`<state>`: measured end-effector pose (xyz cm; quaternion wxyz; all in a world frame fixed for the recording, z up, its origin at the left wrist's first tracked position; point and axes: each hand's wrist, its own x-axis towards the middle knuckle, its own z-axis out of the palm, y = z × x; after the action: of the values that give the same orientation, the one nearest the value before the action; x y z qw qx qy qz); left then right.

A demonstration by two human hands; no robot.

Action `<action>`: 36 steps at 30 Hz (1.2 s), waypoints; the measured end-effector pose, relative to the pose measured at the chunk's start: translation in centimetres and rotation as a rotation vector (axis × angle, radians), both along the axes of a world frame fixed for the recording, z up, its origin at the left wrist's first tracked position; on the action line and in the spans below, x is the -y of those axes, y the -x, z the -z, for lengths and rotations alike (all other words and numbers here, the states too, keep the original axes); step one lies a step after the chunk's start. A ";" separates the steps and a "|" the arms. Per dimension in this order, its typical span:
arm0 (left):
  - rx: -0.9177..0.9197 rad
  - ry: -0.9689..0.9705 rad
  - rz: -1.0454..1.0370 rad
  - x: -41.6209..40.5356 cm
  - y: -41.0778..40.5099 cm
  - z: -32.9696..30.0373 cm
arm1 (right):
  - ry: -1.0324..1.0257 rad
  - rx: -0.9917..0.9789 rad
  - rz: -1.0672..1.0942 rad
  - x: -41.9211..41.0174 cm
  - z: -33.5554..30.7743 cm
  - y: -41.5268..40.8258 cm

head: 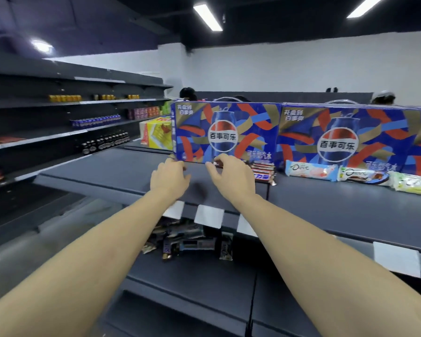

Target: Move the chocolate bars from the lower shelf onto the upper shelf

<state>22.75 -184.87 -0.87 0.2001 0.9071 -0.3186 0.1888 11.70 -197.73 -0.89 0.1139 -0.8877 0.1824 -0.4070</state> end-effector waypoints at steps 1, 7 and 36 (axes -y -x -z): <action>-0.001 -0.007 -0.030 -1.4 -0.2 0.1 | 0.004 -0.018 -0.033 -1.0 0.1 -0.5; -0.012 0.017 -0.172 -10.7 -1.6 1.3 | -0.025 -0.043 -0.188 -8.2 0.8 -4.3; -0.418 -0.197 -0.087 -21.5 -8.8 18.2 | -0.382 -0.765 -0.068 -18.3 20.7 -11.7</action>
<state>31.52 -163.37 -19.06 0.1638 0.9545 -0.2479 -0.0268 23.41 -179.47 -21.56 0.2139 -0.9432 0.2542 -0.0035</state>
